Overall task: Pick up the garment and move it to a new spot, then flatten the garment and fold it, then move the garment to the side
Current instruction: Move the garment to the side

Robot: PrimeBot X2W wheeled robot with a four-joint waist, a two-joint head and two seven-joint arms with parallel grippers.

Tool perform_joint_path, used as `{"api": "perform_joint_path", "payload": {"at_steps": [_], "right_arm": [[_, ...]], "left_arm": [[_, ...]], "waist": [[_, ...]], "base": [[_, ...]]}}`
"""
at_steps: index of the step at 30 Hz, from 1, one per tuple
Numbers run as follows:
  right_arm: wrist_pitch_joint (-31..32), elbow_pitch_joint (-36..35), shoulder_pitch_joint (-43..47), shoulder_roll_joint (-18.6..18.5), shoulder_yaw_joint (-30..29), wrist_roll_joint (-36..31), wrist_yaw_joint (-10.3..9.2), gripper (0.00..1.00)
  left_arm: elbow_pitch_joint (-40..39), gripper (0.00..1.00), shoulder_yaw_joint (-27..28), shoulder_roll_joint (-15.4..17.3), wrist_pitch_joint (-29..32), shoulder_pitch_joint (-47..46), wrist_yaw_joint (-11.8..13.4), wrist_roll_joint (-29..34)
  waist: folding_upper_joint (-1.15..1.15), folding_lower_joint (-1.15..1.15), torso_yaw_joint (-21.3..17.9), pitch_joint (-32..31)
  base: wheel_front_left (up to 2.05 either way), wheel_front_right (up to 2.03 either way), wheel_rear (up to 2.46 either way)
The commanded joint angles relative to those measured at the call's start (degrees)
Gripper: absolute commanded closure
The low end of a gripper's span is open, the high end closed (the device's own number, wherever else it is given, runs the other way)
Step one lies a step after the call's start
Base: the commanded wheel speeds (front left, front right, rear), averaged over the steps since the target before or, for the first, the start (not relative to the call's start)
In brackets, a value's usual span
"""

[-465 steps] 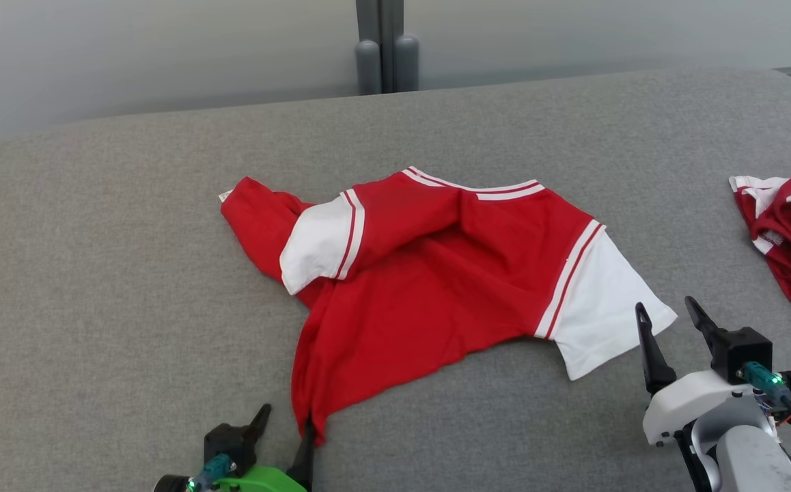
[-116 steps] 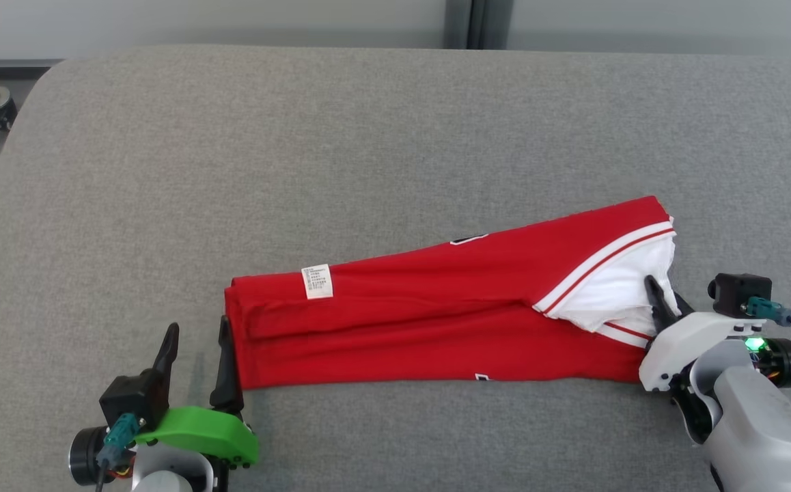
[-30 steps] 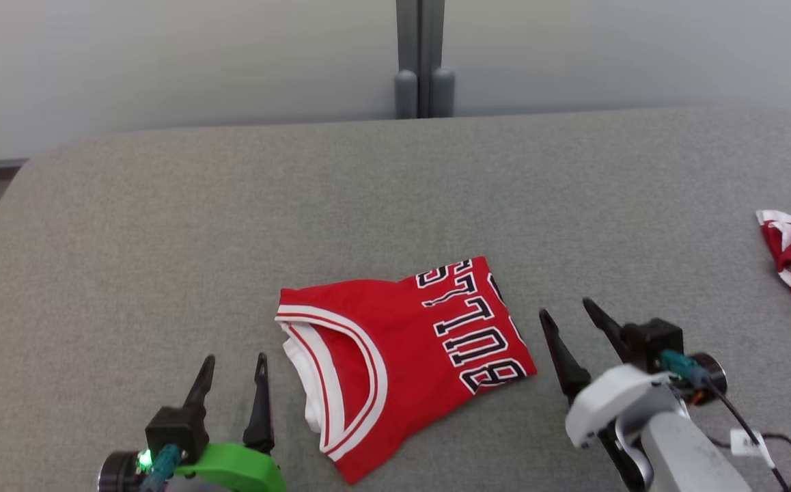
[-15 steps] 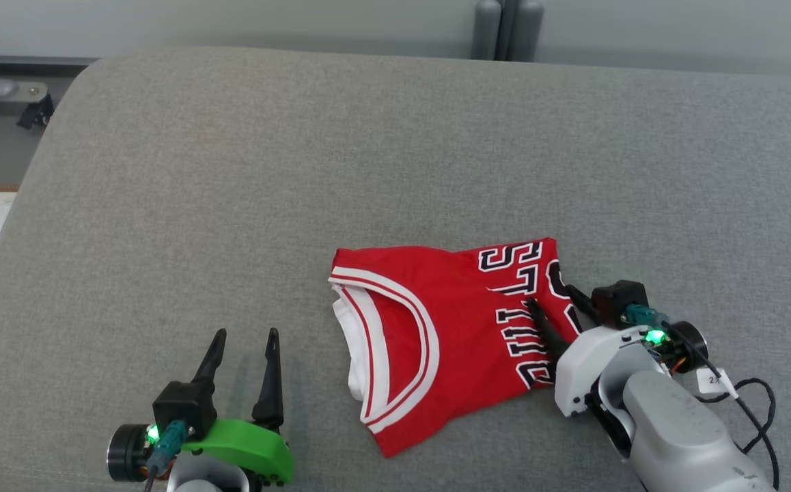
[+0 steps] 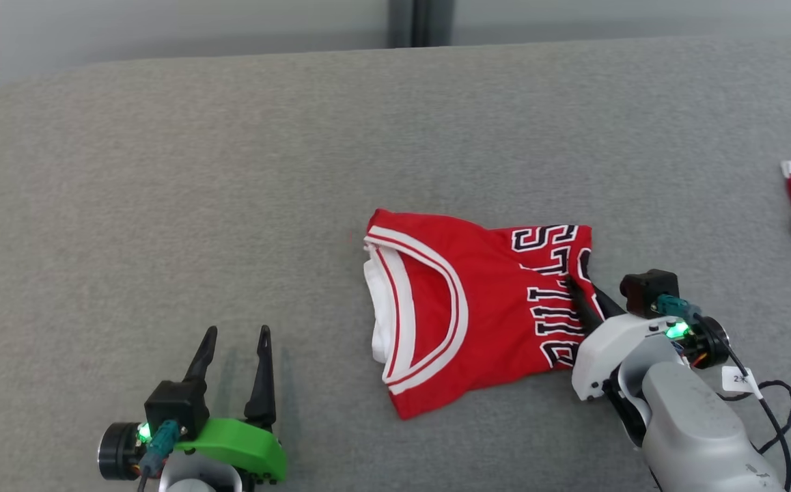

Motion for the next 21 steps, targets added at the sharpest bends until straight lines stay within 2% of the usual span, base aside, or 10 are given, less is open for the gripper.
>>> {"api": "perform_joint_path", "payload": {"at_steps": [1,5,12,21], "right_arm": [[0.84,0.45,2.87,-0.99,-1.23,-0.92,-0.61,1.0],[0.7,-1.27,3.87,-0.91,-2.88,-1.95,-0.58,1.0],[0.47,-3.41,5.22,-0.69,-2.7,-0.2,-0.41,1.0],[0.45,-5.63,6.08,-0.66,-4.65,-0.42,-0.41,1.0]], "left_arm": [[-0.24,0.0,-0.32,0.25,0.04,-0.91,-0.37,0.27],[-0.24,0.0,-1.69,0.24,0.04,-1.95,-0.93,0.59],[0.13,0.0,-3.78,0.27,0.04,-2.45,-0.89,-0.25],[1.47,0.0,-6.17,0.31,0.04,-3.45,-1.74,0.56]], "waist": [[0.0,0.0,-14.64,-4.13],[0.0,0.0,-21.61,-3.76],[0.0,0.0,-30.16,-3.09],[0.0,0.0,-31.36,-1.72]], "base": [[0.0,0.0,0.0],[0.0,0.0,0.0],[0.0,0.0,0.0],[0.0,0.0,0.0]]}}
